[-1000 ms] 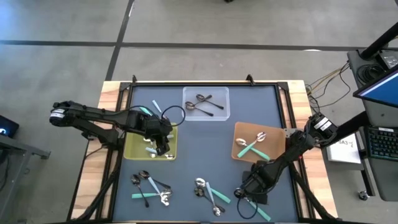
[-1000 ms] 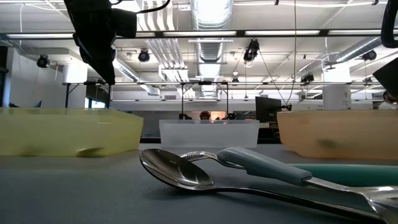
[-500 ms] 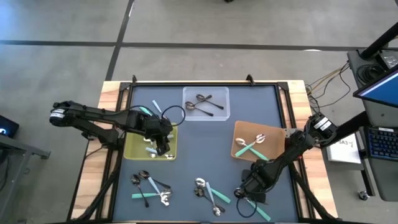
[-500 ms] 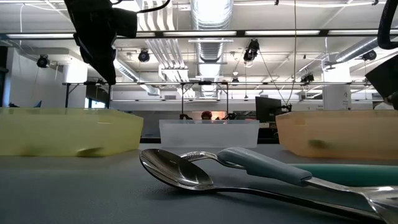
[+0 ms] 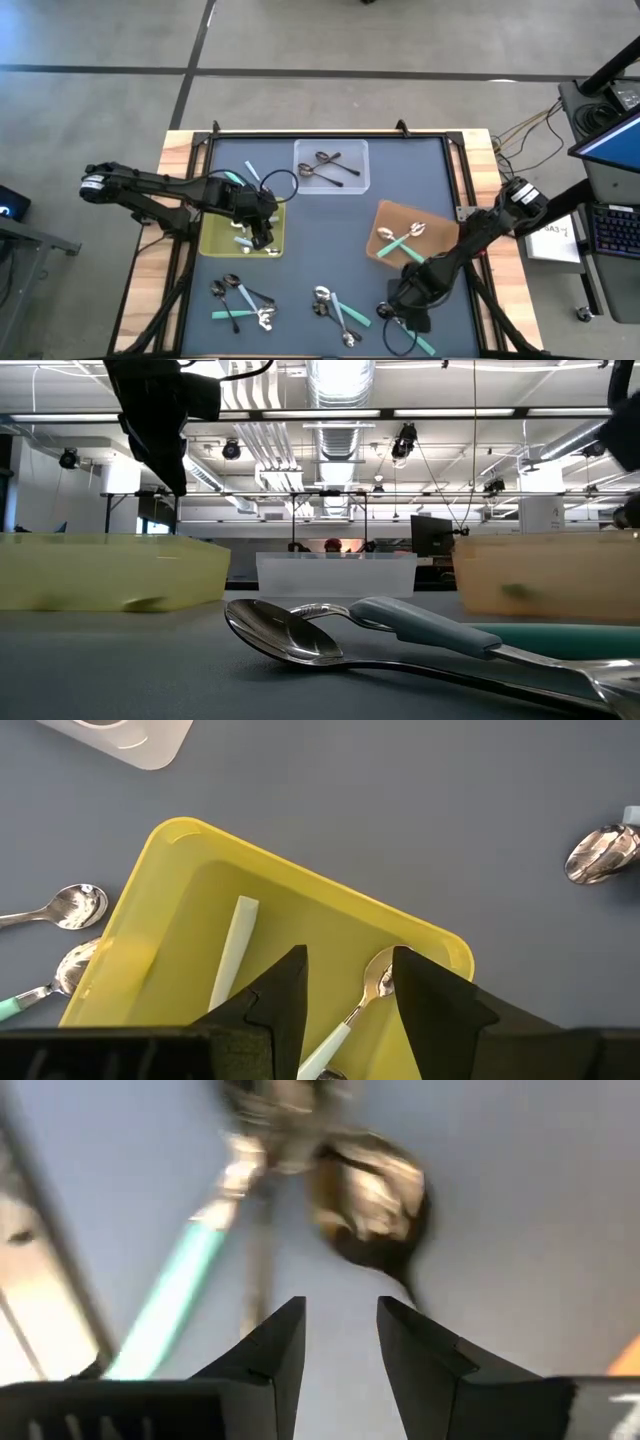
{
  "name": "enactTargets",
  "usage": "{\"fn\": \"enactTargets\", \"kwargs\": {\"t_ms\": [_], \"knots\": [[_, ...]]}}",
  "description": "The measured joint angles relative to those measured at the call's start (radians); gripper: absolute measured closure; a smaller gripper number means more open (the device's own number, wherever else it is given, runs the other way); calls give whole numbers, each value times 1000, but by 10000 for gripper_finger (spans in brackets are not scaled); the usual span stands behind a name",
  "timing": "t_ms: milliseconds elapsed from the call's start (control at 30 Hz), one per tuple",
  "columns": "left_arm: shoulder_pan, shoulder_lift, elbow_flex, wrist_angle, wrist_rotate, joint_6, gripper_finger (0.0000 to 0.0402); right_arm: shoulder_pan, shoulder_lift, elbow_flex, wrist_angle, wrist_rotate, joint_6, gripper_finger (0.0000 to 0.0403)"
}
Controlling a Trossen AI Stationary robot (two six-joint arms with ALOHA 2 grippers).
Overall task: Sort silverware by color (type)
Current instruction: Put the black spoon into the transparent bin
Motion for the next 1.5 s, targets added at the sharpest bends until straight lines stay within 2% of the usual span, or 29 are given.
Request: {"fn": "enactTargets", "kwargs": {"t_ms": [133,433,600,767,1167,1500], "knots": [[0,0,0,0,0,-11,272,12,-13,1,16,15,-101,285],[0,0,0,0,0,-27,272,19,-16,2,5,26,-149,306],[0,0,0,0,0,-27,272,21,-19,70,7,-5,-136,322],[0,0,0,0,-20,-27,272,31,-21,122,21,43,-195,328],[0,0,-7,1,-27,-19,272,37,25,3,-6,66,-195,312],[0,0,-9,3,-27,-22,272,37,26,-42,-36,78,-179,307]]}}
